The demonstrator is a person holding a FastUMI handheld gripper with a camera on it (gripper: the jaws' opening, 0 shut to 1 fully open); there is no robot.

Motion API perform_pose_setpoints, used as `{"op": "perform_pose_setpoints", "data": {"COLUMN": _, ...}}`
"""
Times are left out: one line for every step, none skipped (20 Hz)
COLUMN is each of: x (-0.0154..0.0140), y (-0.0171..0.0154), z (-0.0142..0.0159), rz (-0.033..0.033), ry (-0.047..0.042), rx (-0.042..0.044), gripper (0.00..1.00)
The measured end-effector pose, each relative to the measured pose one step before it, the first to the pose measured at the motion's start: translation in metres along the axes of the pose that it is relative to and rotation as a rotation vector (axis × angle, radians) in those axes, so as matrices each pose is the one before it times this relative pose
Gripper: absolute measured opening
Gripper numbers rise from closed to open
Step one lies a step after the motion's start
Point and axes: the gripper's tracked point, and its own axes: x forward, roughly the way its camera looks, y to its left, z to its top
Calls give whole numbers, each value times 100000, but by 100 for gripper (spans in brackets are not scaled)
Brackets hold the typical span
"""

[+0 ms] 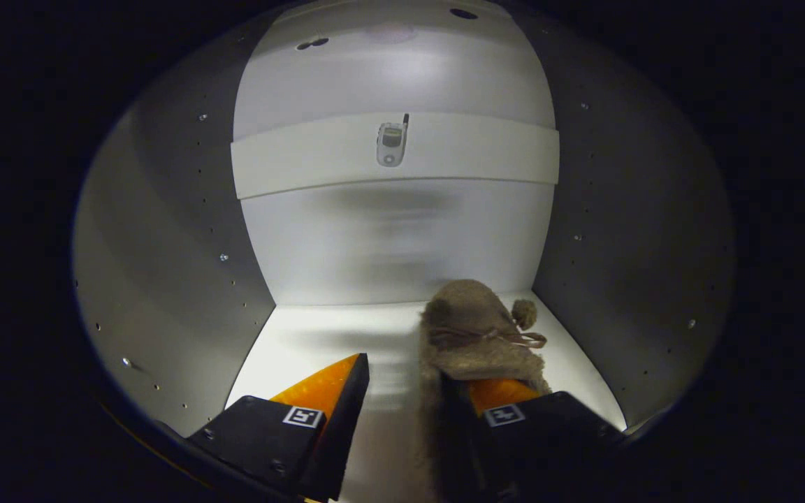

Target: Open the shoe cabinet door, grab the shoes and put them into the shoe cabinet, then close the shoe cabinet door.

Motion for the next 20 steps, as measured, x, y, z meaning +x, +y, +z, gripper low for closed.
{"op": "perform_pose_setpoints", "data": {"x": -591, "y": 156, "z": -377, "rz": 442, "ry": 740, "rx": 53, "gripper": 81}}
{"op": "perform_pose_setpoints", "data": {"x": -599, "y": 109, "z": -98, "rz": 46, "ry": -308, "rx": -277, "gripper": 84}}
{"op": "perform_pose_setpoints", "data": {"x": -495, "y": -8, "z": 5, "rz": -768, "ry": -471, "rx": -119, "gripper": 87}}
{"op": "perform_pose_setpoints", "data": {"x": -661, "y": 111, "z": 310, "rz": -6, "ry": -1178, "rx": 74, "gripper": 91}}
{"op": "perform_pose_setpoints", "data": {"x": -887, "y": 204, "z": 544, "rz": 69, "ry": -1968, "rx": 356, "gripper": 98}}
{"op": "perform_pose_setpoints", "data": {"x": -515, "y": 20, "z": 358, "rz": -71, "ry": -839, "rx": 274, "gripper": 98}}
{"op": "perform_pose_setpoints", "data": {"x": -735, "y": -223, "z": -61, "rz": -1159, "ry": 298, "rx": 288, "gripper": 97}}
{"op": "perform_pose_setpoints", "data": {"x": -1018, "y": -66, "z": -181, "rz": -358, "ry": 601, "rx": 234, "gripper": 98}}
{"op": "perform_pose_setpoints", "data": {"x": -836, "y": -24, "z": 92, "rz": -323, "ry": -685, "rx": -30, "gripper": 98}}
{"op": "perform_pose_setpoints", "data": {"x": -893, "y": -127, "z": 297, "rz": -239, "ry": -1834, "rx": -425, "gripper": 98}}
{"op": "perform_pose_setpoints", "data": {"x": -988, "y": -74, "z": 212, "rz": 66, "ry": -1591, "rx": -325, "gripper": 98}}
{"op": "perform_pose_setpoints", "data": {"x": -1093, "y": -91, "z": 160, "rz": 209, "ry": -1086, "rx": 10, "gripper": 98}}
{"op": "perform_pose_setpoints", "data": {"x": -1253, "y": -122, "z": 310, "rz": 366, "ry": -1022, "rx": 353, "gripper": 98}}
{"op": "perform_pose_setpoints", "data": {"x": -1395, "y": -79, "z": 452, "rz": 392, "ry": -1587, "rx": 509, "gripper": 98}}
{"op": "perform_pose_setpoints", "data": {"x": -1644, "y": -23, "z": 444, "rz": 681, "ry": -2000, "rx": 282, "gripper": 98}}
{"op": "perform_pose_setpoints", "data": {"x": -1768, "y": 53, "z": 613, "rz": 1347, "ry": -2910, "rx": -65, "gripper": 98}}
{"op": "perform_pose_setpoints", "data": {"x": -1856, "y": 282, "z": 618, "rz": 2014, "ry": -2907, "rx": -20, "gripper": 98}}
{"op": "perform_pose_setpoints", "data": {"x": -1970, "y": 273, "z": 564, "rz": 2063, "ry": -2776, "rx": -144, "gripper": 98}}
{"op": "perform_pose_setpoints", "data": {"x": -1898, "y": 128, "z": 534, "rz": 1914, "ry": -2490, "rx": 212, "gripper": 98}}
{"op": "perform_pose_setpoints", "data": {"x": -1955, "y": 187, "z": 404, "rz": 1556, "ry": -1793, "rx": 373, "gripper": 98}}
